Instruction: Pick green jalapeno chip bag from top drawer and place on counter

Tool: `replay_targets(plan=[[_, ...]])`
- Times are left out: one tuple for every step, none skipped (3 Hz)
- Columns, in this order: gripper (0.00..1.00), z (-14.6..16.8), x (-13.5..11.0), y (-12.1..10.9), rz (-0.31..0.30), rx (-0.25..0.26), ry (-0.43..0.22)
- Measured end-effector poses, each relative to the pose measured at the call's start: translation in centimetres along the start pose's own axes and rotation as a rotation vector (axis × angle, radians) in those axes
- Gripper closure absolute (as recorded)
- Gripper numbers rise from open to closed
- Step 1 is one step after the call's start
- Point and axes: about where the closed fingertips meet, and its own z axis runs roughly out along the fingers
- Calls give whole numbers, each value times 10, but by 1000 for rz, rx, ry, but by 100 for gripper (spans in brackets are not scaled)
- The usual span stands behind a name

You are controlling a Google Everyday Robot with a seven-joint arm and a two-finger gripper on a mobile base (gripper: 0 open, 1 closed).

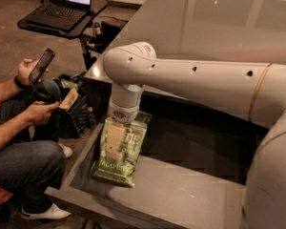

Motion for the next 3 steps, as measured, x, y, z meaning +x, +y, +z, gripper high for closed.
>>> replay_targets(plan=[[13,9,2,-3,8,-16,18],[13,13,3,-1,7,-24,26],[39,13,3,-1,7,-24,26]])
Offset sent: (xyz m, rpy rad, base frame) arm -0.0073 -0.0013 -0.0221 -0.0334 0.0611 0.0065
